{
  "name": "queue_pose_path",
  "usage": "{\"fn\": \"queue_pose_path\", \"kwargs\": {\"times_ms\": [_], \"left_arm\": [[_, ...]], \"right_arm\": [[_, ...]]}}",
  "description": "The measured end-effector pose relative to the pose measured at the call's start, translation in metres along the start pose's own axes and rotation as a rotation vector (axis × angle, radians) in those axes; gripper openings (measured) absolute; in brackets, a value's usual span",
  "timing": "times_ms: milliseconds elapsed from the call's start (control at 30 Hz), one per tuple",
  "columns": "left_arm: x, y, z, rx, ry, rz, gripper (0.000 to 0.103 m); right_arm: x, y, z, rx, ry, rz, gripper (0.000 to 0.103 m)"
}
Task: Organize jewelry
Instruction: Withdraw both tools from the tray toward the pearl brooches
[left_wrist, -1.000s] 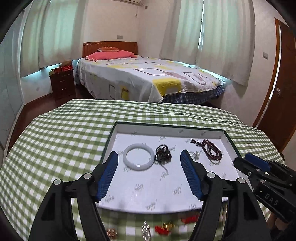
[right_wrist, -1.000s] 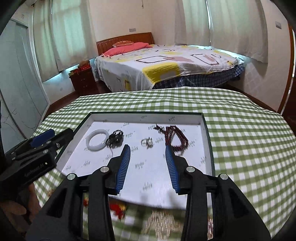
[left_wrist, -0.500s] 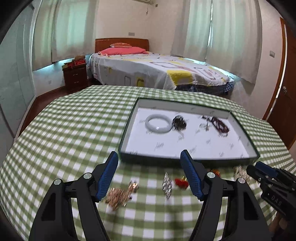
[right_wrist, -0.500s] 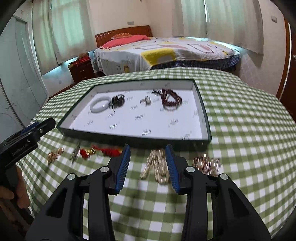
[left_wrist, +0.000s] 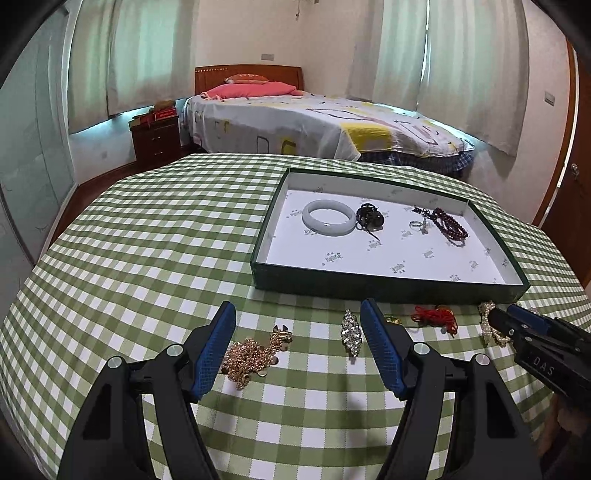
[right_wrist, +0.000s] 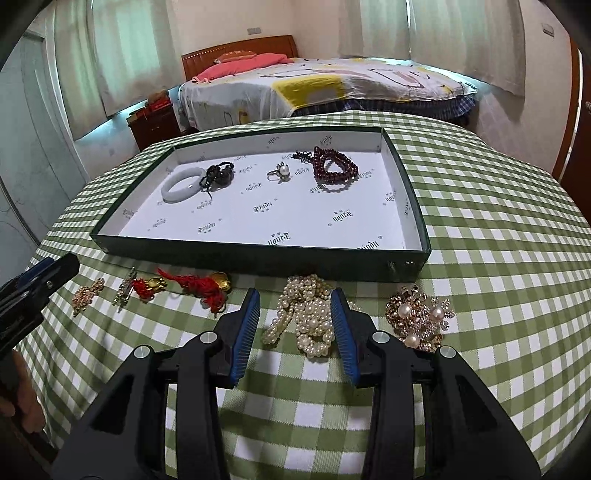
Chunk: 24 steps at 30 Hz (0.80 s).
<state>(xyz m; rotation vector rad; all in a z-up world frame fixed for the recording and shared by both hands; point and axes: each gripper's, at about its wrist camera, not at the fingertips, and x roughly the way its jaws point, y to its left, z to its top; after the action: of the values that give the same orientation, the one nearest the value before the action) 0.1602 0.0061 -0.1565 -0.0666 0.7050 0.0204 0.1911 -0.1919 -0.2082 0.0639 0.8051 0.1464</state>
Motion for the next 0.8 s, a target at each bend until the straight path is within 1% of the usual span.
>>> {"fn": "queue_pose_path", "kwargs": {"times_ms": [67,167,367,567,667,800], "left_arm": [[0.002,0.001,-0.001,-0.001,0.004,0.003,0.068],[0.006,0.003,-0.003,-0.001,0.013,0.008,0.068],[0.012,0.006,-0.004,-0.012,0.03,0.014,0.068],[0.013,0.0,-0.004,-0.002,0.032,0.0,0.068],[0.014,-0.003,-0.006,0.005,0.038,-0.008,0.068],[0.015,-0.004,-0.007,0.005,0.041,-0.013,0.068]], "right_arm": [[0.004,-0.001,0.001,-0.001,0.009,-0.003,0.041],[0.008,-0.001,0.004,-0.007,0.015,-0.008,0.048],[0.008,-0.004,0.007,-0.007,-0.001,-0.02,0.048],[0.013,-0.007,0.005,-0.009,0.033,-0.007,0.048],[0.015,-0.004,0.004,-0.03,0.034,-0.016,0.049],[0.016,-0.005,0.004,-0.025,0.039,-0.018,0.049]]}}
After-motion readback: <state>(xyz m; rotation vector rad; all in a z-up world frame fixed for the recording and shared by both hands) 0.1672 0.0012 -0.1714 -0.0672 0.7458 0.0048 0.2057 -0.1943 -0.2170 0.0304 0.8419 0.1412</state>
